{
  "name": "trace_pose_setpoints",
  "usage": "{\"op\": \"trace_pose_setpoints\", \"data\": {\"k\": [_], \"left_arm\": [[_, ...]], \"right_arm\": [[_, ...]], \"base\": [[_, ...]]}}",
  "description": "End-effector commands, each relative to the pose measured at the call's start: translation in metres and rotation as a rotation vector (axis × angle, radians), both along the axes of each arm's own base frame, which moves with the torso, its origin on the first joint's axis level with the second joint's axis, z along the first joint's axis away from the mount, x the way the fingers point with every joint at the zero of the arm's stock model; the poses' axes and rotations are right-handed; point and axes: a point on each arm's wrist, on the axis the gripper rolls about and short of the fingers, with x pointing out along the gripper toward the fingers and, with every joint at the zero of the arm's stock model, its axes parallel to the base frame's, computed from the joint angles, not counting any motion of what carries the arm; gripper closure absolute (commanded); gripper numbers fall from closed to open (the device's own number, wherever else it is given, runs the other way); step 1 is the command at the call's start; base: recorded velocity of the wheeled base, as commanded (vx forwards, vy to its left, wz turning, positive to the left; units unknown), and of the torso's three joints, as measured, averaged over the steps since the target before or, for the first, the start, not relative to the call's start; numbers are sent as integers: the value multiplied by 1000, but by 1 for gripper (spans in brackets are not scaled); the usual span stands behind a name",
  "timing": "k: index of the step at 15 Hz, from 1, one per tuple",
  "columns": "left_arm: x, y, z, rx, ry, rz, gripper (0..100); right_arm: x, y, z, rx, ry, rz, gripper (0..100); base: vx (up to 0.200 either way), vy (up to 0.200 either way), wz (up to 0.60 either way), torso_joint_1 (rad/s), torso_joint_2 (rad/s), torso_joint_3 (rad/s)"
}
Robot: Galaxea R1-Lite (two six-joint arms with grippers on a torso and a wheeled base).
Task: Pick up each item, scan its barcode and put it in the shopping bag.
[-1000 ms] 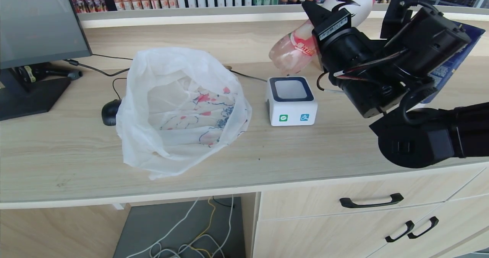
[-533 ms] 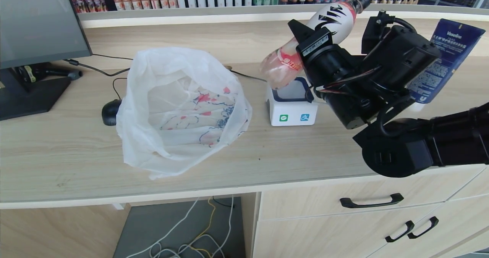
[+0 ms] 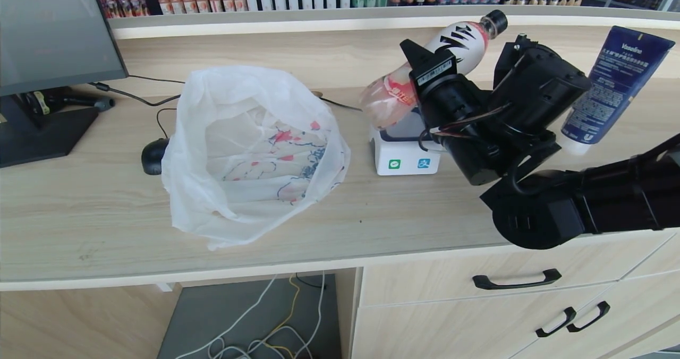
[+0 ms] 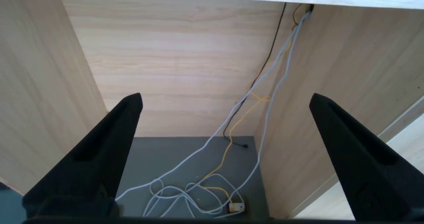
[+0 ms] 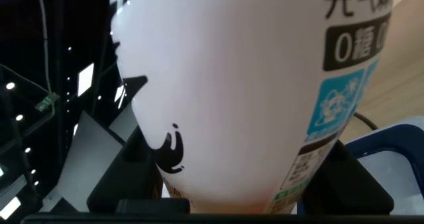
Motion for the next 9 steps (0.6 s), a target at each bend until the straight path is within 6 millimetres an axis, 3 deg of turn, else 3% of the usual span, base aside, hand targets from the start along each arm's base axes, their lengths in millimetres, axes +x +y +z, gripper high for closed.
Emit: {"op": "trace_pose_setpoints", "data": {"k": [1,6,9], "left_arm": [[0,0,0,-1,0,0,0],[0,0,0,-1,0,0,0],[0,0,0,-1,0,0,0]], "right_arm": [[8,-2,-7,-10,15,-15,100],[24,-14,3,34,-18,-47,100],[31,-16,-5,52,5,-45,100]], "base": [[0,0,0,0,0,0],[0,0,0,0,0,0],[0,0,0,0,0,0]]}}
